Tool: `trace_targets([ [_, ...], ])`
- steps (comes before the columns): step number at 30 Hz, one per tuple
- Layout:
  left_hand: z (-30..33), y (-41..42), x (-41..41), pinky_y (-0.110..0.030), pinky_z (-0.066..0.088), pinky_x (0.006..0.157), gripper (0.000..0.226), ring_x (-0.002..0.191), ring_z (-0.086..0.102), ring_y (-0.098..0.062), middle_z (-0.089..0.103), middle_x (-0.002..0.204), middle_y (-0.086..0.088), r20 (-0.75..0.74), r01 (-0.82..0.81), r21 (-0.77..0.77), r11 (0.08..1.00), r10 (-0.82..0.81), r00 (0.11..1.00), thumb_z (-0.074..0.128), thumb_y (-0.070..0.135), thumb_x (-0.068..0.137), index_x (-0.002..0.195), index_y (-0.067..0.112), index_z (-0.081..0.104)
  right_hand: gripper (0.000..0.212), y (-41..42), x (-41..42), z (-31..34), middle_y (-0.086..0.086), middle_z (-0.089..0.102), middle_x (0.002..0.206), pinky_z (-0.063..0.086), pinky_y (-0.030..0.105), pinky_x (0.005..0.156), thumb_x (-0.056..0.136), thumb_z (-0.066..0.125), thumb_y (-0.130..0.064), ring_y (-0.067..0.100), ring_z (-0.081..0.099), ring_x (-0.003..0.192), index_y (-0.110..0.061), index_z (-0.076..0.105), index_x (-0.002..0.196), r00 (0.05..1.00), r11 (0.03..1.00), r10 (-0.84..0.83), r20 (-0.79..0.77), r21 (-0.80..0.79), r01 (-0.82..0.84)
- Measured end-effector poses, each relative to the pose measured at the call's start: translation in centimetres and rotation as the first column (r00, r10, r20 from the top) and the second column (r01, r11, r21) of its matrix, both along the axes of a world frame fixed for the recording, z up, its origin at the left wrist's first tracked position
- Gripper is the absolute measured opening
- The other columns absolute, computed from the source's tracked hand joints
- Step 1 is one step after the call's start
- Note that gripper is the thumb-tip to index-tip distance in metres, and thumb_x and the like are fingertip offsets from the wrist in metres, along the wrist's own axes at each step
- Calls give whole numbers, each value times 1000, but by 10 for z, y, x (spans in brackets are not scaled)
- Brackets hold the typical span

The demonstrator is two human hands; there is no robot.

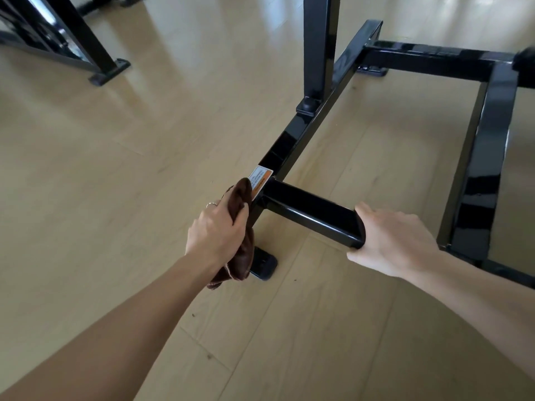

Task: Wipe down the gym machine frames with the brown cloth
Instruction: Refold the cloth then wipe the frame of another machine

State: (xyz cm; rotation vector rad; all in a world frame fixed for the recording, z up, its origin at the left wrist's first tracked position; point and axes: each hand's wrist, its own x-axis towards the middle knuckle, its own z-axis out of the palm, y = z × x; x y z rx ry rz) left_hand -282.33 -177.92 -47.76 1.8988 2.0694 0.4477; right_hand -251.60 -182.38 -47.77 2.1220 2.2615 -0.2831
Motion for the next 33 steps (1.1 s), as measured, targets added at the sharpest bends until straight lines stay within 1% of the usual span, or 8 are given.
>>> trace_targets([
  [6, 10, 90, 69, -28, 46, 50, 45, 64, 59, -15, 53, 86, 3, -72, 171, 27, 985, -168, 983, 36, 53, 105, 143, 31, 44, 45, 0, -2, 3, -12, 52, 70, 36, 31, 51, 70, 61, -59, 12, 53, 56, -30, 31, 88, 1000, 999, -26, -4, -27, 26],
  [11, 11, 177, 133, -39, 43, 68, 58, 90, 61, -32, 57, 122, -15, -264, 274, -10, 962, -267, 927, 30, 50, 106, 159, 31, 24, 43, 0, -3, 8, -14, 50, 70, 31, 25, 48, 71, 59, -60, 5, 50, 53, -33, 29, 88, 1000, 998, -26, -17, -49, 25],
  [15, 7, 204, 153, -42, 41, 64, 59, 83, 58, -32, 60, 120, -16, -378, 287, 48, 957, -248, 892, 34, 49, 106, 152, 14, 27, 43, 3, -3, 6, -12, 52, 71, 26, 23, 48, 71, 54, -60, 10, 49, 53, -33, 26, 88, 999, 998, -43, -12, -54, 42],
  [18, 3, 198, 153, -43, 48, 64, 64, 88, 63, -34, 57, 123, -20, -397, 330, 59, 942, -281, 874, 36, 49, 105, 156, 15, 19, 43, 3, -3, 9, -12, 53, 73, 35, 28, 53, 72, 56, -60, 10, 55, 59, -33, 27, 90, 999, 997, -45, -11, -67, 44],
  [21, 3, 180, 142, -48, 56, 80, 63, 109, 60, -38, 46, 141, -24, -416, 417, 51, 907, -360, 835, 38, 52, 104, 154, 17, 26, 42, 3, -3, 9, -13, 52, 72, 32, 27, 53, 73, 57, -58, 8, 53, 58, -33, 29, 90, 999, 998, -31, -12, -47, 30],
  [26, 4, 129, 114, -57, 41, 109, 63, 148, 28, -40, 28, 162, -20, -409, 504, -37, 863, -473, 780, 24, 70, 99, 142, 32, 48, 44, 2, -2, 8, -10, 54, 71, 36, 33, 56, 70, 59, -59, 15, 56, 60, -31, 32, 90, 1000, 999, -25, -19, -45, 24],
  [29, 9, 106, 97, -55, 49, 103, 43, 141, 39, -35, 35, 159, -14, -303, 450, -10, 893, -431, 850, 31, 58, 104, 126, 35, 59, 43, -1, -4, 7, -10, 54, 72, 36, 33, 56, 70, 59, -57, 18, 56, 61, -30, 32, 90, 999, 998, -43, -26, -37, 42],
  [33, 10, 78, 76, -43, 55, 88, 31, 123, 53, -29, 41, 153, -8, -209, 402, 36, 915, -387, 898, 40, 50, 104, 126, 37, 56, 42, -2, -4, 6, -9, 53, 71, 32, 33, 53, 70, 58, -55, 17, 53, 57, -30, 30, 88, 999, 998, -51, -15, -28, 50],
])
